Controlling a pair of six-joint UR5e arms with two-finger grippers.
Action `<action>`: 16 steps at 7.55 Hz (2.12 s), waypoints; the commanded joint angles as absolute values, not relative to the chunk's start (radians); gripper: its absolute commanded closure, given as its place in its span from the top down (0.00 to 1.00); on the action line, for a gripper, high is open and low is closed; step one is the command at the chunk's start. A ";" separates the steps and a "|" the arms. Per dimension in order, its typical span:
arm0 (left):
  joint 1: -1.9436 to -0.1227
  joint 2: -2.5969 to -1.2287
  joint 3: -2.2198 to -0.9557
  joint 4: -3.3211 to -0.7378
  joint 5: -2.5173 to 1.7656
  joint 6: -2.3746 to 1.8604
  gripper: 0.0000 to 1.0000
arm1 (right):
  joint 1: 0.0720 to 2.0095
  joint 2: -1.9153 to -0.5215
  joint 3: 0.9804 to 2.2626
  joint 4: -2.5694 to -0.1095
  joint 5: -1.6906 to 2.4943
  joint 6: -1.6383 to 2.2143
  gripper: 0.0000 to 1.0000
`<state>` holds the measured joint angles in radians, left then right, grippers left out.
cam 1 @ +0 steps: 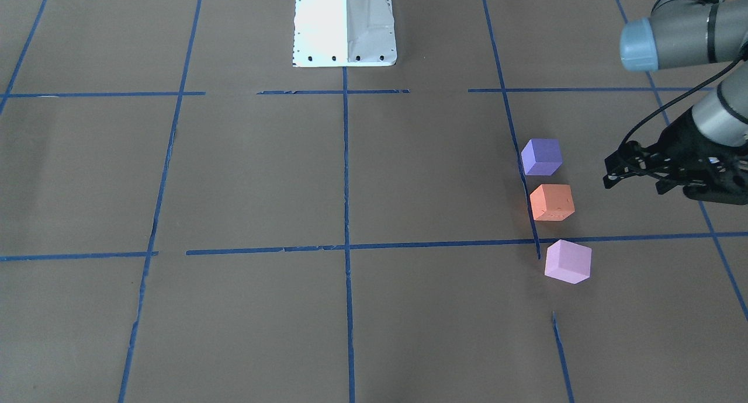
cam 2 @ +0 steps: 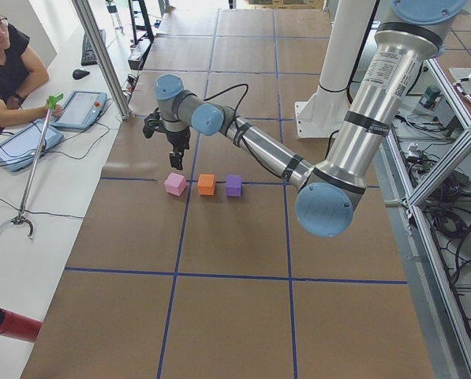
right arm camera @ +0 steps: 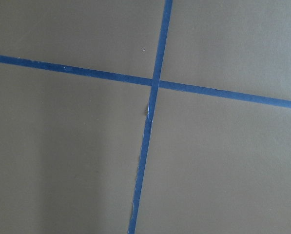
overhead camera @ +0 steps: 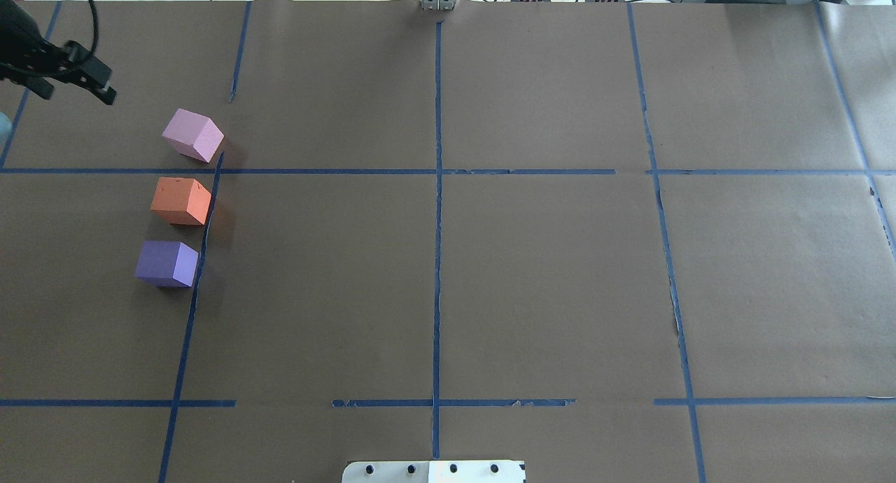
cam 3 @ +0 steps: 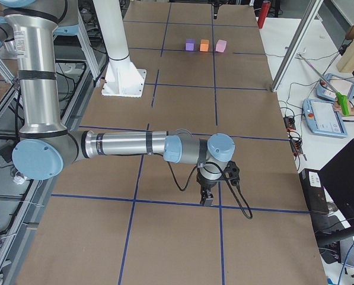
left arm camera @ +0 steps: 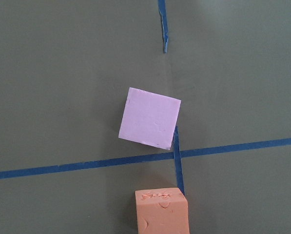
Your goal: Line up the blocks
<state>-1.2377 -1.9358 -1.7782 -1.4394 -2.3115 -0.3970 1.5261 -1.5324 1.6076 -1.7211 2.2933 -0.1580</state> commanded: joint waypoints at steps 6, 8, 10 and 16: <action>-1.624 -1.505 -1.700 -1.471 -2.335 0.232 1.00 | 1.526 -1.532 1.608 -1.721 2.293 -0.158 1.00; -1.623 -1.522 -1.635 -1.471 -2.338 0.227 1.00 | 1.526 -1.532 1.608 -1.721 2.293 -0.158 1.00; -1.618 -1.523 -1.628 -1.463 -2.370 0.225 1.00 | 1.526 -1.532 1.608 -1.721 2.293 -0.158 1.00; -1.615 -1.543 -1.629 -1.398 -2.367 0.222 1.00 | 1.526 -1.532 1.608 -1.721 2.293 -0.158 1.00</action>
